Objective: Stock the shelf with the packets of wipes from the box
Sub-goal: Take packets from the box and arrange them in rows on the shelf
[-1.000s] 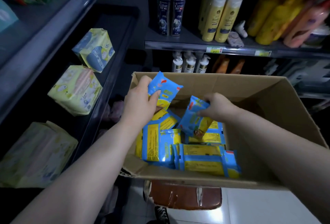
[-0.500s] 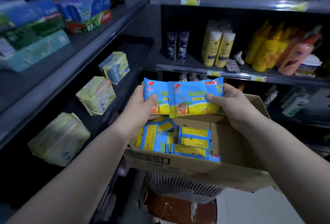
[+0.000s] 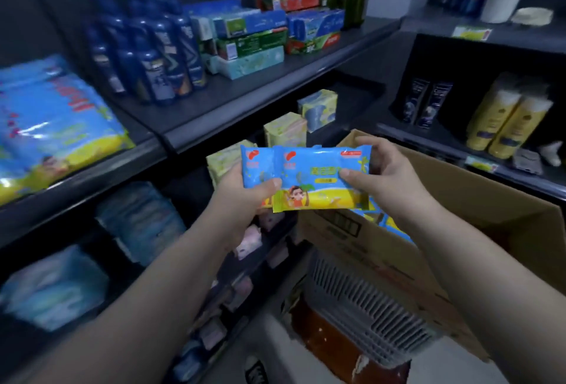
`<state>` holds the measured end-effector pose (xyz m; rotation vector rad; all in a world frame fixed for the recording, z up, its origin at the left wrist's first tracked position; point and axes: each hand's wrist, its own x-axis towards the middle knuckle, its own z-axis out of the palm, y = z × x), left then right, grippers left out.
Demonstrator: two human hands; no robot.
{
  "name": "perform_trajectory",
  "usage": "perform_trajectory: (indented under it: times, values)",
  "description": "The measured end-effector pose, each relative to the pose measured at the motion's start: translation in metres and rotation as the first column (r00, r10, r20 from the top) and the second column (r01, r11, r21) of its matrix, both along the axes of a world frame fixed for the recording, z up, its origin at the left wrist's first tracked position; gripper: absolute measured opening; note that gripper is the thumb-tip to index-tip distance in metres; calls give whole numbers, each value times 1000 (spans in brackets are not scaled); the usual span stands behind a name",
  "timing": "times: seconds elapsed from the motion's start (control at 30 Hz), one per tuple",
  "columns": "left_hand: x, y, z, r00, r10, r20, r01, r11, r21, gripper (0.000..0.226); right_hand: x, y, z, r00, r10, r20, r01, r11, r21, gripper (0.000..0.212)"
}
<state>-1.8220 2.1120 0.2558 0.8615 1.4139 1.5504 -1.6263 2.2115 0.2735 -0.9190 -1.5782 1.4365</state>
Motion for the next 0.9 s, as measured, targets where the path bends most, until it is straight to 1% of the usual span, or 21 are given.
perform_trajectory:
  times: [0.07, 0.17, 0.33, 0.53, 0.63, 0.7, 0.73, 0.8, 0.9]
  values:
    - [-17, -29, 0, 996, 85, 9, -85, 996, -18, 30, -24, -13, 3, 996, 77, 48, -80, 995, 61, 32]
    - [-42, -71, 5, 972, 237, -15, -237, 971, -23, 32, -62, -35, 6, 975, 210, 77, -216, 973, 82, 26]
    - [-83, -136, 22, 918, 393, -57, -392, 920, 29, 23, -130, -74, 17, 935, 355, -7, -354, 933, 71, 27]
    - [-144, -225, 44, 855, 509, -93, -506, 860, 60, 17, -216, -128, 32, 851, 521, -66, -511, 851, 123, 29]
    - [-179, -276, 55, 803, 579, -139, -573, 815, 84, 18, -259, -165, 42, 818, 567, -94, -554, 822, 135, 22]
    - [-201, -312, 64, 767, 613, -190, -604, 789, 111, 19, -287, -186, 47, 810, 586, -34, -571, 801, 181, 43]
    - [-212, -331, 68, 753, 623, -211, -612, 781, 122, 19, -300, -197, 49, 807, 590, 3, -579, 790, 203, 45]
    - [-232, -366, 76, 734, 637, -233, -624, 769, 137, 20, -327, -217, 55, 806, 591, 39, -580, 774, 255, 32]
    - [-263, -412, 80, 696, 687, -210, -668, 726, 162, 22, -365, -246, 59, 803, 592, 68, -583, 758, 294, 30]
